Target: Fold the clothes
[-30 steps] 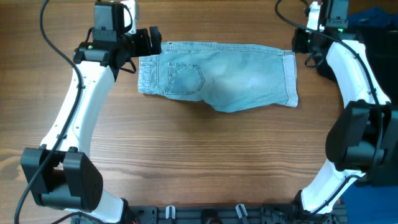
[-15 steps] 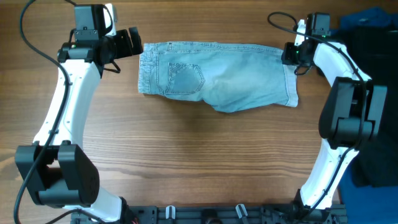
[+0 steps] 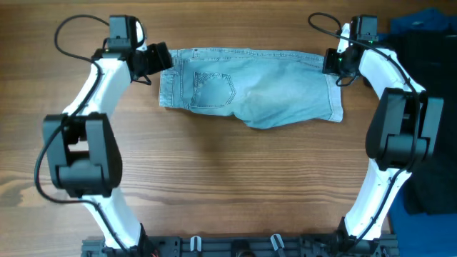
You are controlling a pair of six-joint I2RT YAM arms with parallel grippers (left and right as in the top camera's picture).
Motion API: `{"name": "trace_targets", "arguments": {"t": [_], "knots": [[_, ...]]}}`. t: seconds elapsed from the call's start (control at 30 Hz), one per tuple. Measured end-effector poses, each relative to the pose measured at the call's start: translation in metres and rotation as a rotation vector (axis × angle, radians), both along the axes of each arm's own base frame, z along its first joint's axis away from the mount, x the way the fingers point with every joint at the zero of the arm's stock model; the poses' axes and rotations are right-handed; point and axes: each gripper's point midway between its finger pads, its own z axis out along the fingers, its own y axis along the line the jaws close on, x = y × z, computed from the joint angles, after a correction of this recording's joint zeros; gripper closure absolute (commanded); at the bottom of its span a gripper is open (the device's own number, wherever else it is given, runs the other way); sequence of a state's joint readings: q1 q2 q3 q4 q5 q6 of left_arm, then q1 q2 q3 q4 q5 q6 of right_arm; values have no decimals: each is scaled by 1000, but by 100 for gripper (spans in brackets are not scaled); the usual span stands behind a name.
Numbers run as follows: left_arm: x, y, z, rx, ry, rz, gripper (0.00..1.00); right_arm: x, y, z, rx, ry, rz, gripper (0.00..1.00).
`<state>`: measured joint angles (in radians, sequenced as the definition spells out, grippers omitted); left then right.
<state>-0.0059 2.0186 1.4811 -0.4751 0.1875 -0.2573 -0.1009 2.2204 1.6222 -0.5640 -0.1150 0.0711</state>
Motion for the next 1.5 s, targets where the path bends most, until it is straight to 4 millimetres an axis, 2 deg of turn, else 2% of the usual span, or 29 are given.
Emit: {"name": "trace_targets", "arguments": {"t": [0.07,0.13,0.2,0.3,0.33,0.47,0.6,0.7,0.73,0.77,0.8,1.17,1.37,1.43,1.5], "knots": [[5,-5,-10,-36,1,-1,23,0,0,0,0,0,0,95],[8,-8,-13,-55,-1,0,24,0,0,0,0,1,0,95],[10,-9,-20,-61,2,1,30,0,0,0,0,1,0,95],[13,-9,-42,-65,21,3,36,-1,0,0,0,3,0,95],[15,-9,-47,-66,18,2,42,-1,0,0,0,3,0,95],[25,-10,-41,-69,-30,2,50,-1,0,0,0,4,0,95],[28,-13,-39,-71,-44,-5,50,-1,0,0,0,5,0,94],[27,-23,-39,-71,-44,-23,55,-1,0,0,0,6,-1,94],[26,-25,-39,-71,-43,-27,61,-1,0,0,0,6,0,94],[26,-27,-39,-71,-43,-31,81,-1,0,0,1,6,0,94],[26,-27,-39,-71,-42,-31,96,-1,0,0,0,6,0,94],[26,-26,-38,-71,-45,-30,96,-1,0,0,1,5,-1,96],[27,-27,-8,-72,-89,-32,96,-3,0,2,2,11,-1,96],[24,-27,-1,-73,-91,-33,96,-7,0,13,2,14,-3,96],[18,-27,5,-72,-77,-33,96,-15,0,40,1,4,-4,96]]}}
